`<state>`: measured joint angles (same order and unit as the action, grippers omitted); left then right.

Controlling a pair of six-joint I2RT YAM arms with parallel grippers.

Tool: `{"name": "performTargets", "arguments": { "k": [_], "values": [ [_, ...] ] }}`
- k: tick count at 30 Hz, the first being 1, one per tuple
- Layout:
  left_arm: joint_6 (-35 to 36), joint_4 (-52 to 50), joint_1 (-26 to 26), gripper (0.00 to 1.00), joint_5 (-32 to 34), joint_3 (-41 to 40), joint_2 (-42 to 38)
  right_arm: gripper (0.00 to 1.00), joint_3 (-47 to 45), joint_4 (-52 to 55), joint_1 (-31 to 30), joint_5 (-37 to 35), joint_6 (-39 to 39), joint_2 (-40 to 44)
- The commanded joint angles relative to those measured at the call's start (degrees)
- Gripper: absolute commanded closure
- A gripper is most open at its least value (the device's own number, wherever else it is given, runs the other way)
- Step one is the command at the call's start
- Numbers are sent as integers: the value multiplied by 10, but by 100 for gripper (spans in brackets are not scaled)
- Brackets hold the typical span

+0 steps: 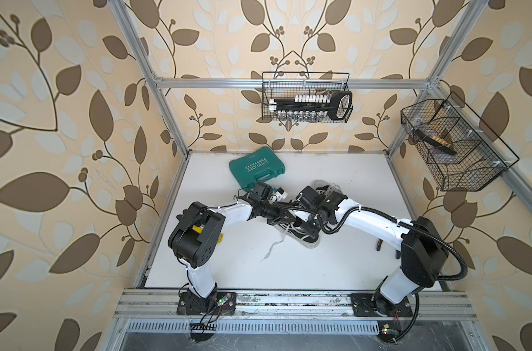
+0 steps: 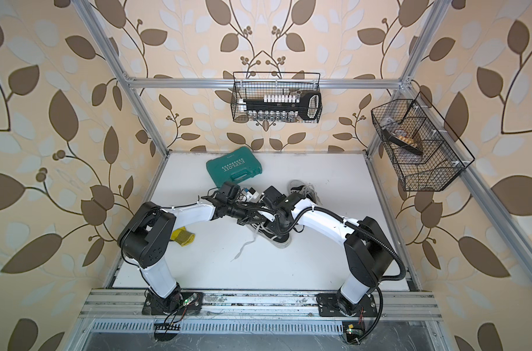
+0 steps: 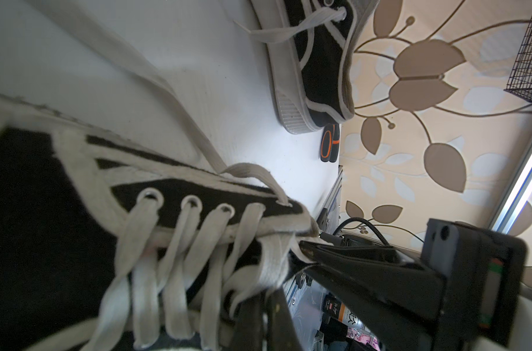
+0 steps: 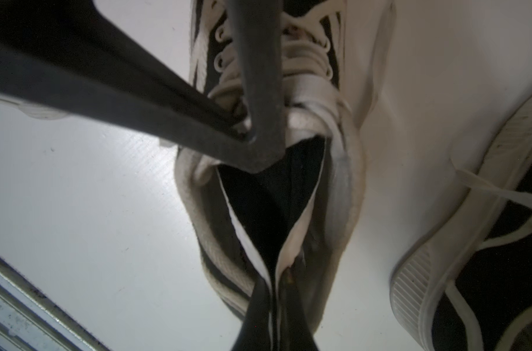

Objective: Insert the insole into the shoe

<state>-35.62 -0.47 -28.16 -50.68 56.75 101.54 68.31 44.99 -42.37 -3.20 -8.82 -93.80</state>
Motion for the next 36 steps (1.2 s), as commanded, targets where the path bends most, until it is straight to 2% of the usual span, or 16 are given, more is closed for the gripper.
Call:
{"name": "performTargets", "arguments": {
  "k": [1,3,4,8,12,14,20,24,27,30,36],
  "values": [
    [-8,21,-8,100,-22,-5,-30,100,-2,-77,0,9,-34,4],
    [-13,18,-8,100,-23,-2,-25,100,39,-39,3,3,-22,-20],
    [-20,22,-8,100,-20,-4,-26,96,47,-22,3,-2,-18,-24],
    [-90,77,-9,100,-1,-21,-34,48,9,-10,6,-19,-15,29],
    [-196,158,-21,100,47,-41,-35,31,4,10,18,-31,19,86],
    [-255,220,-30,100,81,-61,-36,26,8,21,35,-40,57,107],
    [-291,243,-81,100,180,-48,-39,28,16,52,59,-50,181,119],
    [-312,266,-104,100,245,-66,-55,42,20,75,79,-39,258,108],
    [-306,251,-115,100,282,-77,-73,48,15,84,88,-40,293,108],
    [-294,230,-119,100,299,-85,-90,51,2,83,104,-30,310,109],
    [-289,222,-118,100,292,-92,-89,57,-29,63,130,2,324,113]
  ]
}}
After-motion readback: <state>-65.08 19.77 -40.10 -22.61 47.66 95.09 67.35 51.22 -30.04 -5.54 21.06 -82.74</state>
